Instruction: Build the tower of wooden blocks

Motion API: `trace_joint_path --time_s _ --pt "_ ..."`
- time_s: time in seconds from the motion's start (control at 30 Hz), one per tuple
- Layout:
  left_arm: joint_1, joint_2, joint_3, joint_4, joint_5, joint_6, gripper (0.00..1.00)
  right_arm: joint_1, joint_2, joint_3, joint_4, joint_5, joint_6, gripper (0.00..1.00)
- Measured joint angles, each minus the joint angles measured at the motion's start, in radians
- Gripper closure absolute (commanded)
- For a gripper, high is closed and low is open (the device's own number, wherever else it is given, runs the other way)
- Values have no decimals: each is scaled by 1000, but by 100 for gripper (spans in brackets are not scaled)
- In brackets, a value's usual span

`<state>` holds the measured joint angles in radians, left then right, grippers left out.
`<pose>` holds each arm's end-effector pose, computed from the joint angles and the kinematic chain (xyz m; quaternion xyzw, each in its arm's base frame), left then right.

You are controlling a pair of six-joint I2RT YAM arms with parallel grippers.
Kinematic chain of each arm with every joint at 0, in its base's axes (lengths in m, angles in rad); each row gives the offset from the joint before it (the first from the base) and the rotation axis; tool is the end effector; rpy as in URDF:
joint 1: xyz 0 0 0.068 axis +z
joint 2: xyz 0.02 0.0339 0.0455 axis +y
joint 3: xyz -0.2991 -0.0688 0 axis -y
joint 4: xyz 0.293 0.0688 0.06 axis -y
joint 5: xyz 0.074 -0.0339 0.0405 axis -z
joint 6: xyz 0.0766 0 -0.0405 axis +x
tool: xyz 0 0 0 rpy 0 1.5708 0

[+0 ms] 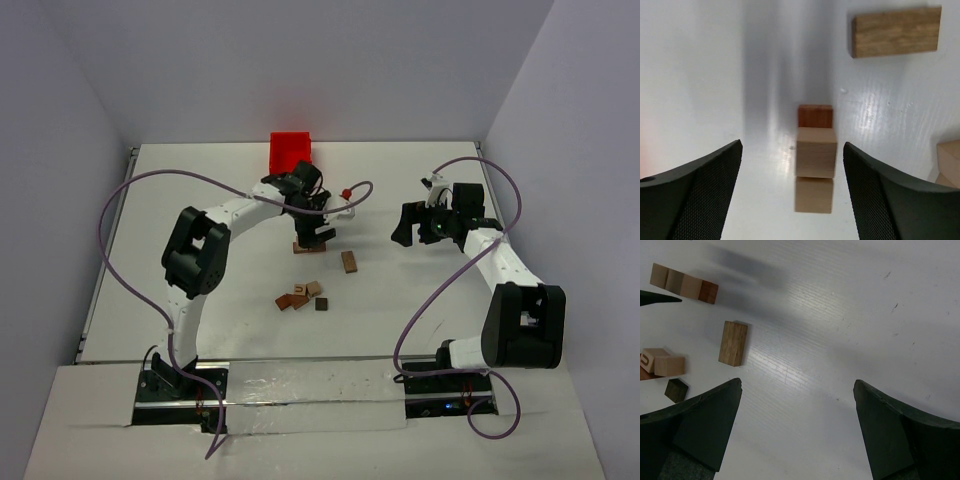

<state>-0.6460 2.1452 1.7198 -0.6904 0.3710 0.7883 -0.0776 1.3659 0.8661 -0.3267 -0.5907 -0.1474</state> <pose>0.4129 -0.3461 0.1677 0.6607 0.6943 -0.1635 0.2339 0.3406 0.0163 0.2174 -0.1369 0.8870 0.2304 0.3761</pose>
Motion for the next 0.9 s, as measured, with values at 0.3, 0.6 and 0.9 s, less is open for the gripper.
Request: trace_joint_path --time_s 0.3,0.6,0.9 --pt "0 -90 166 -51 9 -18 1 0 0 0 0 -1 1 0" --pt "92 -444 -76 105 37 -239 1 200 0 1 0 144 45 3" --pt "211 -722 -437 322 -66 -556 1 483 104 18 4 353 181 25"
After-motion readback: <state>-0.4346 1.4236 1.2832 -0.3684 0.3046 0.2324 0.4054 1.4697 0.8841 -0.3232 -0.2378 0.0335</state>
